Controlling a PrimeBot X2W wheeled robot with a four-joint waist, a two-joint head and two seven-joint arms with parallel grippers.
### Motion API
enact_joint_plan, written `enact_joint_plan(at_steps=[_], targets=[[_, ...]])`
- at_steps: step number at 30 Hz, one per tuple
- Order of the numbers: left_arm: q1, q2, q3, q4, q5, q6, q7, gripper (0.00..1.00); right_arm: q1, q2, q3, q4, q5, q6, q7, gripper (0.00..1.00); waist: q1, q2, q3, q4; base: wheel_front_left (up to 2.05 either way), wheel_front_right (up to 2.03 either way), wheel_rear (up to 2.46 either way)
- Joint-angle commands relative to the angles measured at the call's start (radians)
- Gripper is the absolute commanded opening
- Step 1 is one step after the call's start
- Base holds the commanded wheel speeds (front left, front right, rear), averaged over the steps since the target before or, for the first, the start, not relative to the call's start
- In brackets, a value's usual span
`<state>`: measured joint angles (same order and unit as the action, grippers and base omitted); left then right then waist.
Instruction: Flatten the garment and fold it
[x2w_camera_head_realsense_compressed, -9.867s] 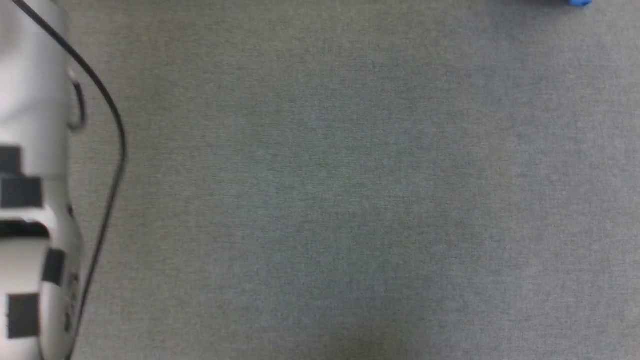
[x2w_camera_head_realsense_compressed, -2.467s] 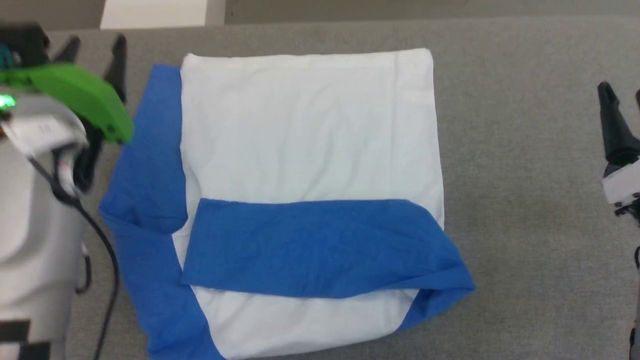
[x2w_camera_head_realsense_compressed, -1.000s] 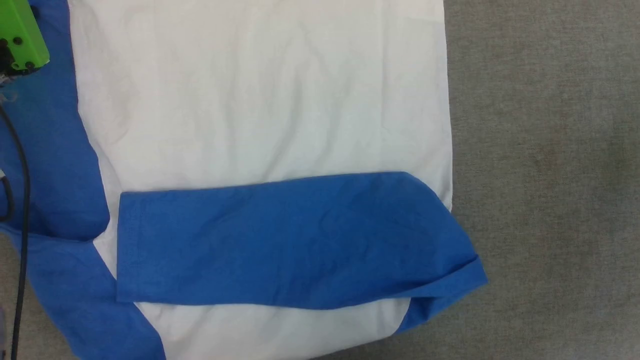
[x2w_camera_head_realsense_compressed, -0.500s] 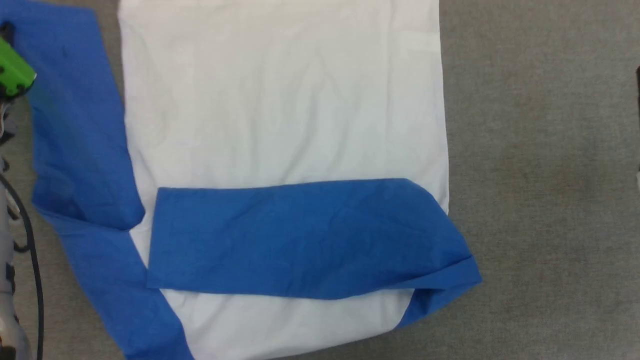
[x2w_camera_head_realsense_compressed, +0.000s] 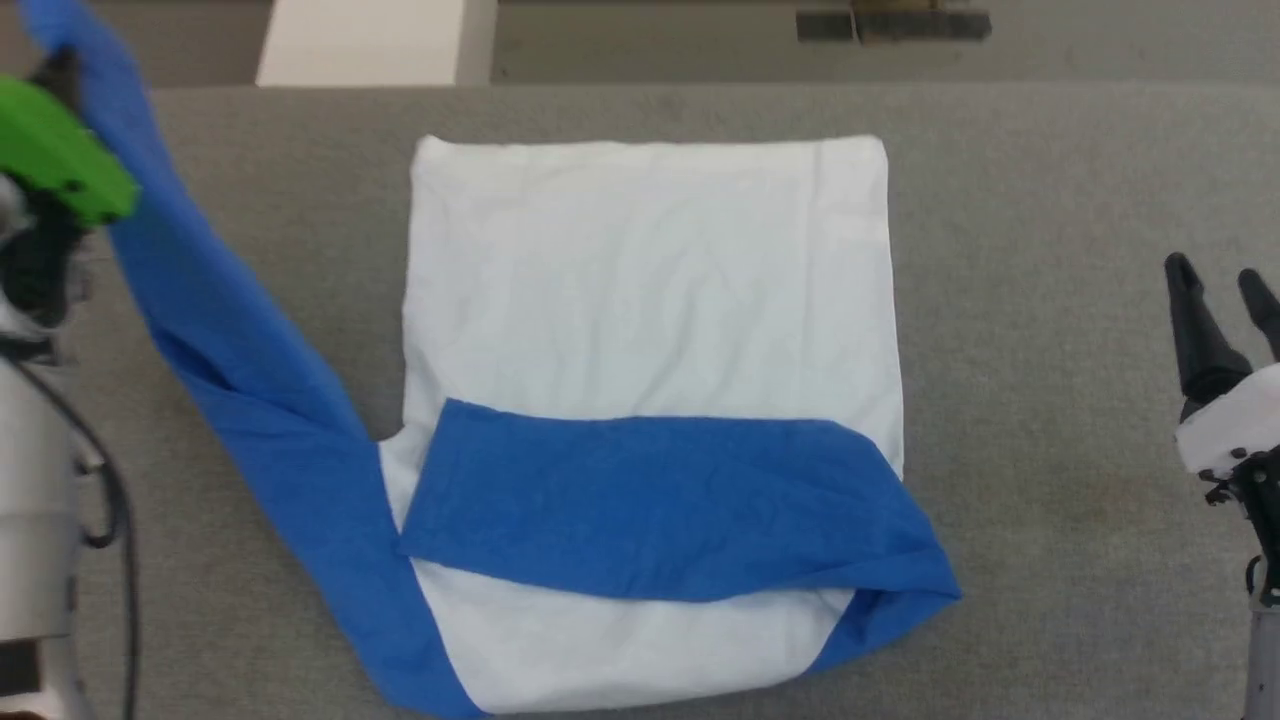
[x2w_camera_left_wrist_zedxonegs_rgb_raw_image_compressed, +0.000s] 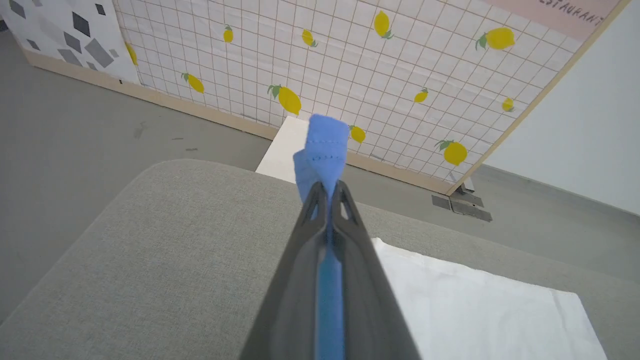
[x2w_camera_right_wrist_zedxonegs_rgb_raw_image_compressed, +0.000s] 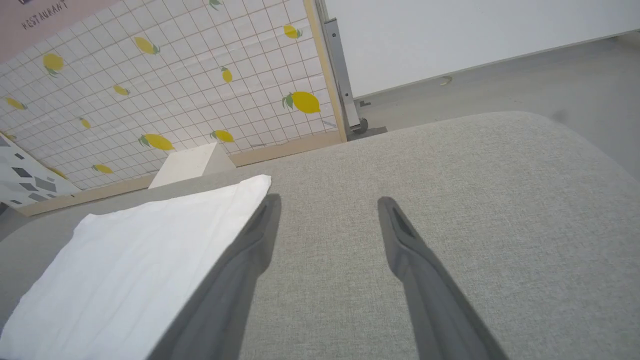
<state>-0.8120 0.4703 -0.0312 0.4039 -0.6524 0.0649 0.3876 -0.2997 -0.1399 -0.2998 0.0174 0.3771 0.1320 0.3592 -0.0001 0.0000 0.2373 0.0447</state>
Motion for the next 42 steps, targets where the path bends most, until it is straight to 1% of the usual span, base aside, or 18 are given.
enact_joint_plan(at_steps=[1,5,7,10,12,15,18,22,26,31,33,34,35,36,38,42], targets=[[0.015,-0.026,-0.031,-0.019,0.011,-0.012,0.012,0.00,0.015,0.008,0.003,0.009,-0.004,-0.001,-0.010,1.00,0.0001,0.0000,-0.111,0.053,0.00,0.00,0.00],[0.045,-0.093,-0.116,-0.073,0.019,-0.036,0.045,0.00,0.013,0.035,0.010,0.033,0.014,-0.001,-0.018,1.00,0.0001,0.0000,-0.149,0.042,0.00,0.00,0.00],[0.071,-0.132,-0.149,-0.101,0.018,-0.042,0.042,0.00,0.012,0.044,0.021,0.038,0.017,-0.001,-0.019,1.00,0.0001,0.0000,-0.162,0.031,0.00,0.00,0.00],[0.113,-0.208,-0.219,-0.139,0.027,-0.042,0.041,0.00,0.013,0.051,0.030,0.040,0.019,-0.001,-0.020,1.00,0.0001,0.0000,-0.171,0.016,0.00,0.00,0.00],[0.144,-0.256,-0.262,-0.153,0.024,-0.050,0.041,0.00,0.015,0.052,0.032,0.039,0.021,-0.001,-0.021,1.00,0.0001,0.0000,-0.171,0.005,0.00,0.00,0.00],[0.186,-0.321,-0.330,-0.150,0.022,-0.070,0.040,0.00,0.019,0.052,0.032,0.034,0.023,-0.001,-0.021,1.00,0.0001,0.0000,-0.162,-0.010,0.00,0.00,0.00],[0.232,-0.376,-0.419,-0.118,0.018,-0.100,0.047,0.00,0.018,0.053,0.026,0.031,0.025,-0.001,-0.022,1.00,0.0001,0.0000,-0.145,-0.030,0.00,0.00,0.00],[0.277,-0.408,-0.538,-0.067,0.012,-0.129,0.057,0.00,0.013,0.055,0.026,0.035,0.026,-0.001,-0.026,1.00,0.0001,0.0000,-0.121,-0.058,0.00,0.00,0.00],[0.307,-0.416,-0.635,-0.009,0.015,-0.144,0.066,0.00,0.010,0.055,0.027,0.043,0.029,-0.001,-0.036,1.00,0.0001,0.0000,-0.103,-0.081,0.00,0.00,0.00],[0.337,-0.419,-0.726,0.061,-0.006,-0.160,0.097,0.00,0.016,0.055,0.026,0.059,0.033,-0.001,-0.049,1.00,0.0001,0.0000,-0.098,-0.093,0.00,0.00,0.00],[0.343,-0.419,-0.744,0.080,-0.019,-0.155,0.106,0.00,0.022,0.054,0.024,0.064,0.032,-0.001,-0.052,1.00,0.0001,0.0000,-0.103,-0.091,0.00,0.00,0.00],[0.344,-0.419,-0.751,0.086,-0.025,-0.152,0.107,0.04,0.024,0.054,0.023,0.066,0.031,-0.001,-0.053,1.00,0.0001,0.0000,-0.106,-0.090,0.00,0.00,0.00],[0.344,-0.420,-0.757,0.090,-0.035,-0.149,0.104,0.84,0.027,0.054,0.023,0.069,0.029,-0.001,-0.055,1.00,0.0001,0.0000,-0.111,-0.087,0.00,0.00,0.00],[0.343,-0.420,-0.760,0.091,-0.046,-0.146,0.102,1.00,0.030,0.054,0.023,0.071,0.028,-0.001,-0.055,1.00,0.0001,0.0000,-0.116,-0.084,0.00,0.00,0.00],[0.336,-0.420,-0.757,0.080,-0.085,-0.138,0.103,1.00,0.035,0.055,0.023,0.073,0.026,-0.001,-0.054,1.00,0.0001,0.0000,-0.126,-0.076,0.00,0.00,0.00],[0.297,-0.420,-0.709,0.034,-0.152,-0.123,0.081,1.00,0.045,0.056,0.024,0.076,0.022,-0.001,-0.052,1.00,0.0001,0.0000,-0.150,-0.054,0.00,0.00,0.00]])
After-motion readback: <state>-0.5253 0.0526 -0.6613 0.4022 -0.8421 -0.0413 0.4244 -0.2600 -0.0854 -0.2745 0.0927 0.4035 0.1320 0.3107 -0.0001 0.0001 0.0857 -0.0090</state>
